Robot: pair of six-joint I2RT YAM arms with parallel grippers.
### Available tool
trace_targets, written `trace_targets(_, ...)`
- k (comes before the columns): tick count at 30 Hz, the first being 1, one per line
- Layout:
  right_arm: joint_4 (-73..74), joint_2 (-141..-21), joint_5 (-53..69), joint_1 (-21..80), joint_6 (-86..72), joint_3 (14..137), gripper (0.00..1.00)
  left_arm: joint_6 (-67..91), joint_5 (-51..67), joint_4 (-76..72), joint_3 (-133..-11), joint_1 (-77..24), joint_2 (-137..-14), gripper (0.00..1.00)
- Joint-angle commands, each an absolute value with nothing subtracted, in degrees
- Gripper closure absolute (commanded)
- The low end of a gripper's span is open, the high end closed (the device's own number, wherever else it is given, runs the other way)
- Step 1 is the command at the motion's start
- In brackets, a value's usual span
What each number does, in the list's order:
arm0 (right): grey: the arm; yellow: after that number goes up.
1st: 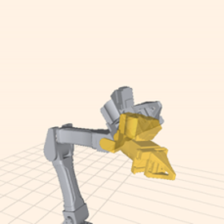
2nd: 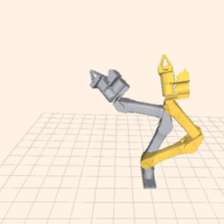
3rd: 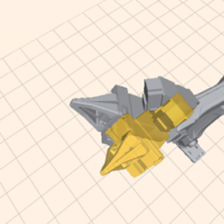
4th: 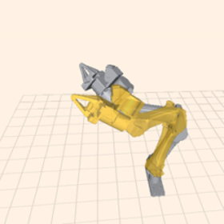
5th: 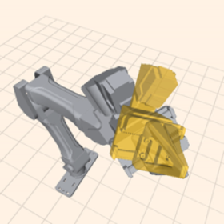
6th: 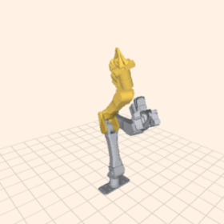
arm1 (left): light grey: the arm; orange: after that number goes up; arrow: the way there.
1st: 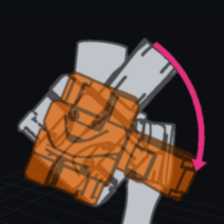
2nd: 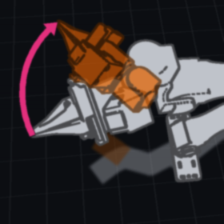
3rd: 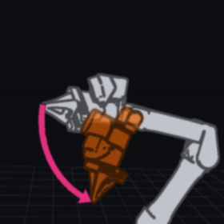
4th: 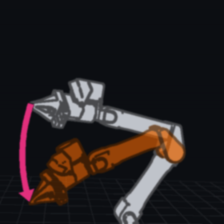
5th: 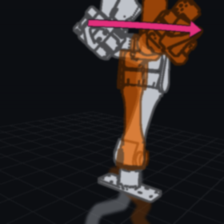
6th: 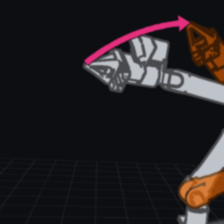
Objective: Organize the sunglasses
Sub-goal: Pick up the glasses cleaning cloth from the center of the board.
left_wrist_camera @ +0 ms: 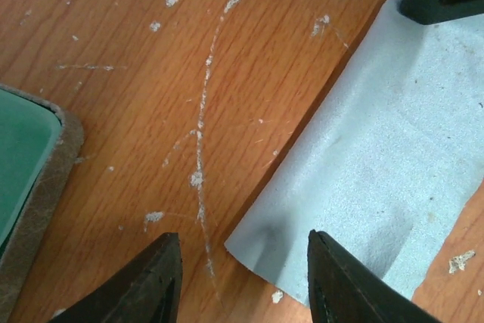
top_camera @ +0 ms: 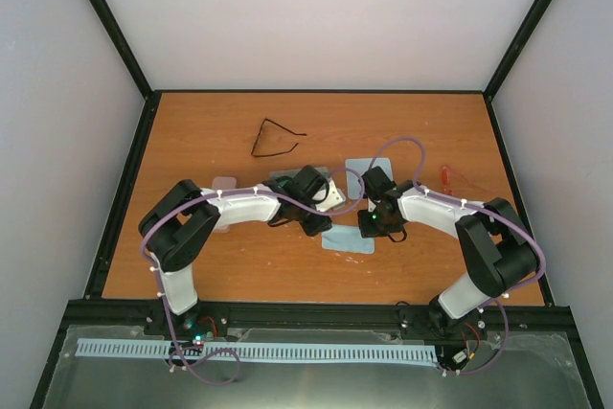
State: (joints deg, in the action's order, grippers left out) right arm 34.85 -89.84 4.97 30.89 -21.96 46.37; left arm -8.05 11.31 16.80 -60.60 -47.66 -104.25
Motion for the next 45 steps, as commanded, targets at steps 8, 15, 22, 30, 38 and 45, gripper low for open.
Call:
trace_targets(8,36.03,-91.68,5.1,31.64,-22.56,44.83,0.97,-8.62,11.35,14.29,-60.87,-49.15,-106.3,0.53)
trace_targets(15,35.91,-91.49,5.09,31.64,-22.53,44.71,0.97,-9.4,11.41,13.52,-59.46,-49.22,-106.87,0.66)
trace_targets(22,35.77,-91.56,5.27,31.62,-22.55,44.67,0.97,-9.84,12.25,13.2,-58.47,-49.26,-106.94,0.76)
trace_targets(30,36.16,-91.32,5.26,31.64,-22.33,44.91,0.97,-10.58,14.56,14.06,-57.86,-49.64,-106.62,0.89)
trace_targets(38,35.8,-91.19,5.35,31.64,-22.59,45.34,0.97,-11.45,13.85,14.29,-54.94,-50.01,-103.76,0.99)
trace_targets(45,35.0,-91.08,5.66,31.62,-21.93,47.23,0.97,-10.72,9.64,13.17,-54.62,-49.19,-101.18,0.99)
